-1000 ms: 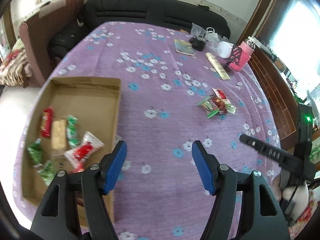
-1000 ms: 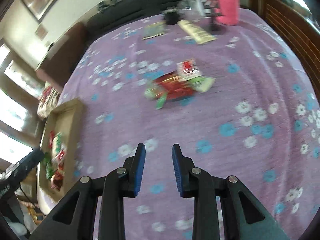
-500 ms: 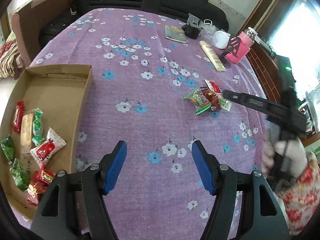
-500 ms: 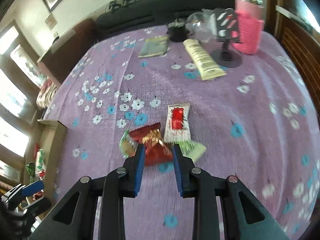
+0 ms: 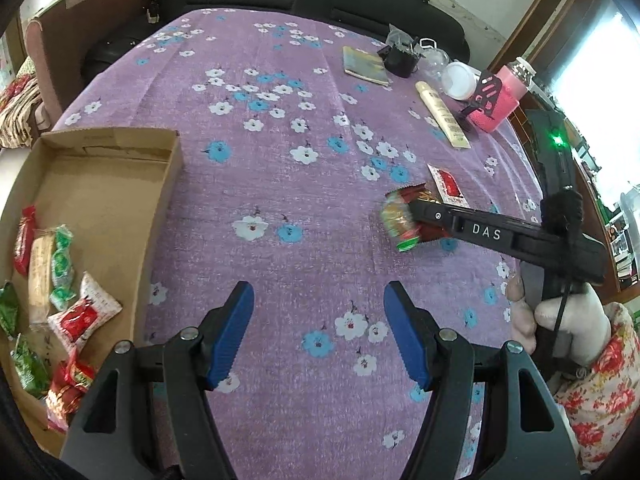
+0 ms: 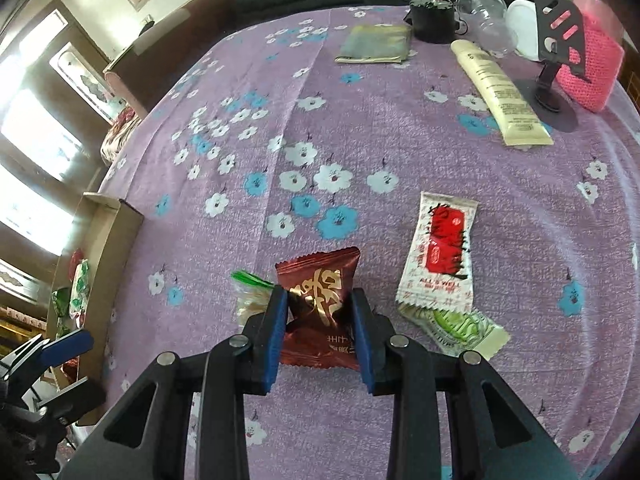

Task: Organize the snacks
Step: 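Grasp the brown-red candy with the right gripper while the left grasps the clear bread bar, then carry both items over the box and open both grippers to drop them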

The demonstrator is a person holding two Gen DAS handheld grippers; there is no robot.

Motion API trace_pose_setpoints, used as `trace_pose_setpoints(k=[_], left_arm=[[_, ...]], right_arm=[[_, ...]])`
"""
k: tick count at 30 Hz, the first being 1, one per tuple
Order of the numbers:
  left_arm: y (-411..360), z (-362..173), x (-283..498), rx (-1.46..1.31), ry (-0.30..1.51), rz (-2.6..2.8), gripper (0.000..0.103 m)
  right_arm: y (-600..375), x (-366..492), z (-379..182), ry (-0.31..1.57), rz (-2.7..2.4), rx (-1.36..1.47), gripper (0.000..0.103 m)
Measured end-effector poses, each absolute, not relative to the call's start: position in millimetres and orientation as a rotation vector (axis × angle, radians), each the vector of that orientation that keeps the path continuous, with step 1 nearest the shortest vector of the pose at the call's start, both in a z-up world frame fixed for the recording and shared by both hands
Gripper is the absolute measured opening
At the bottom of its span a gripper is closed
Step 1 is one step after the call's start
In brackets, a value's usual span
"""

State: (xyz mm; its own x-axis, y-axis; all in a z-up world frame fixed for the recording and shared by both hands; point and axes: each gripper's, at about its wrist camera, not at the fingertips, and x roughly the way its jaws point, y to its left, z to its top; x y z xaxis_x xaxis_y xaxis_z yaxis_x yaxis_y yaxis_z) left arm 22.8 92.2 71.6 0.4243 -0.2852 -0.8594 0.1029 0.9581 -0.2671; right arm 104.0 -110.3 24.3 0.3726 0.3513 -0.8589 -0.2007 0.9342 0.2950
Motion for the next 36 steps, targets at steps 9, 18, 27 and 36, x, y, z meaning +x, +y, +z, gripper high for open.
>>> trace_pose_setpoints(k=[9, 18, 27, 36], left_arm=[[68.8, 60.7, 40.1, -0.157, 1.118, -0.307, 0.068], [46.3, 33.7, 72.9, -0.176, 1.148, -0.314, 0.068], [18.8, 23.5, 83.1, -0.037, 1.137, -0.339, 0.032], [41.4, 40.7, 65.9, -0.081, 1.102, -0.340, 0.031]], right_arm=[[-121.7, 93.1, 23.2, 1.165, 0.373, 0.286, 0.028], [-148.3, 56.0, 45.0, 1.097, 0.343, 0.344, 0.028], [-151.6, 33.9, 51.2, 1.074, 0.322, 0.355, 0.028], [-139.6, 20.0, 55.4, 1.071, 0.324, 0.356, 0.028]])
